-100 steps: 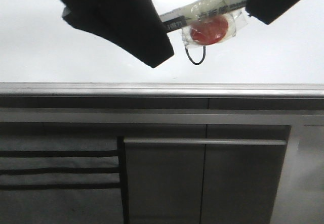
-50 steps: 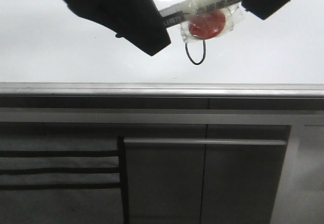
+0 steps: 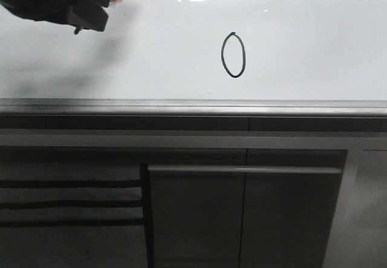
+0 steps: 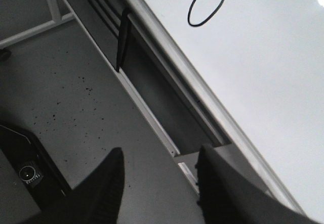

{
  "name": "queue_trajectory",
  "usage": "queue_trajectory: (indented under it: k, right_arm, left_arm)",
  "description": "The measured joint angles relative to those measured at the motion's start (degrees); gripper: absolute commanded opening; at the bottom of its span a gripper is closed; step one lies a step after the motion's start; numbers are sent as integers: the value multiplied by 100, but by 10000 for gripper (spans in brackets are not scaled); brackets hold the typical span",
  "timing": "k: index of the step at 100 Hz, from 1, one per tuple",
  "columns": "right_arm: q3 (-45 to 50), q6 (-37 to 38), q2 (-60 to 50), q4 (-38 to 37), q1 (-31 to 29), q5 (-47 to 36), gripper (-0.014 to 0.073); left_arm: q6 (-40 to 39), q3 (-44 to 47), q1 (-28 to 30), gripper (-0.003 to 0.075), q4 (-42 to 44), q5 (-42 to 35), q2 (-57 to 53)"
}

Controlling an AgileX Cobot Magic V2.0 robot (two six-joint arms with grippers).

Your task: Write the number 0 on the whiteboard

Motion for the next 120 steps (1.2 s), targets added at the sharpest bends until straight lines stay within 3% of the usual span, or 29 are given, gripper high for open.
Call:
queue_trajectory:
  k: [30, 39, 54, 60, 70, 81, 92, 99, 111, 120]
  right_arm:
    - [259, 11, 1, 13, 0, -98, 299]
    - [259, 11, 1, 23, 0, -144, 299]
    - [259, 11, 1, 23, 0, -171, 299]
    - [259, 11, 1, 23, 0, -191, 299]
    - [259, 115, -11, -53, 0, -197, 299]
    - [85, 602, -98, -511, 0, -72, 299]
    - [-149, 1606, -248, -1301, 0, 317, 290]
    - [-164, 2620, -372, -1726, 0, 410, 199]
    - [333, 3825, -777, -1932, -9, -280, -72]
    - [1076, 4267, -1326, -1932, -9, -1492, -65]
  left_arm:
    - [-44, 51, 469, 73, -77, -486, 580]
    - [-44, 51, 524, 154, -88, -486, 646]
    - [-44, 51, 556, 354, -88, -476, 667]
    - [-44, 51, 556, 385, -88, -452, 667]
    - [-44, -102, 609, 386, -19, -25, 613]
    - [-44, -509, 727, 386, 544, 1372, 257]
    - [-118, -1028, 886, 386, 1114, 3216, -301]
    - [-248, -1212, 1007, 384, 1230, 4004, -741]
    - [-482, -920, 1209, 300, 1299, 3976, -1757]
    - [-553, -327, 1318, 185, 1313, 3228, -2627]
